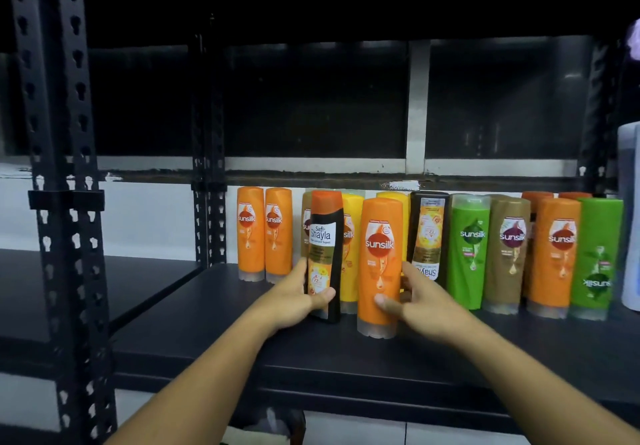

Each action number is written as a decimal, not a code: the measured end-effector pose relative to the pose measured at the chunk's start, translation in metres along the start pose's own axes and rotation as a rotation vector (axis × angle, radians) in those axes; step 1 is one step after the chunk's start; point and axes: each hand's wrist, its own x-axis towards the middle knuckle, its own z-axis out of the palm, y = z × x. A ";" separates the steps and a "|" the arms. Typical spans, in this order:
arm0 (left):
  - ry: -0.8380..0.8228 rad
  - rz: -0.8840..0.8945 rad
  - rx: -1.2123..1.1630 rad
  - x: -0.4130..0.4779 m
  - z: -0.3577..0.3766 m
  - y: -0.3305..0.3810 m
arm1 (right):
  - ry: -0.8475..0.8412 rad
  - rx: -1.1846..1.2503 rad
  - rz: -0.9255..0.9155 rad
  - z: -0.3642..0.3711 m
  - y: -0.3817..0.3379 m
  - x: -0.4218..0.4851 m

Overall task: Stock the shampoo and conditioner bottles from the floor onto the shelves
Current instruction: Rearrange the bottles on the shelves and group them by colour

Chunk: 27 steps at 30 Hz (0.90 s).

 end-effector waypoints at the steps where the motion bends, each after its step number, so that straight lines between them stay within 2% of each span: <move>1: -0.005 0.001 -0.005 0.004 0.003 0.001 | -0.004 0.009 -0.005 0.003 0.007 -0.003; 5: 0.037 0.043 0.037 0.014 0.017 -0.002 | 0.006 -0.047 -0.019 0.011 0.027 -0.013; 8: 0.127 0.079 0.132 0.013 0.026 -0.001 | 0.002 -0.103 -0.043 0.010 0.029 -0.015; 11: 0.337 0.070 0.139 -0.003 0.022 0.010 | 0.013 -0.105 -0.096 0.011 0.025 -0.017; 13: 0.461 0.124 0.100 -0.018 0.015 0.011 | 0.005 -0.137 -0.134 0.013 0.020 -0.020; 14: 0.457 0.158 0.074 -0.026 0.012 0.009 | -0.003 -0.170 -0.153 0.014 0.018 -0.021; 17: 0.237 0.188 0.035 -0.047 0.010 0.006 | -0.034 -0.237 -0.206 0.024 0.010 -0.020; 19: 0.161 0.185 0.047 -0.053 0.010 0.009 | -0.038 -0.259 -0.237 0.036 0.001 -0.015; 24: 0.237 0.116 0.031 -0.066 -0.010 0.004 | -0.112 -0.445 -0.297 0.074 -0.026 0.000; 27: 0.293 0.065 0.104 -0.067 -0.033 -0.004 | -0.187 -0.482 -0.318 0.092 -0.033 0.008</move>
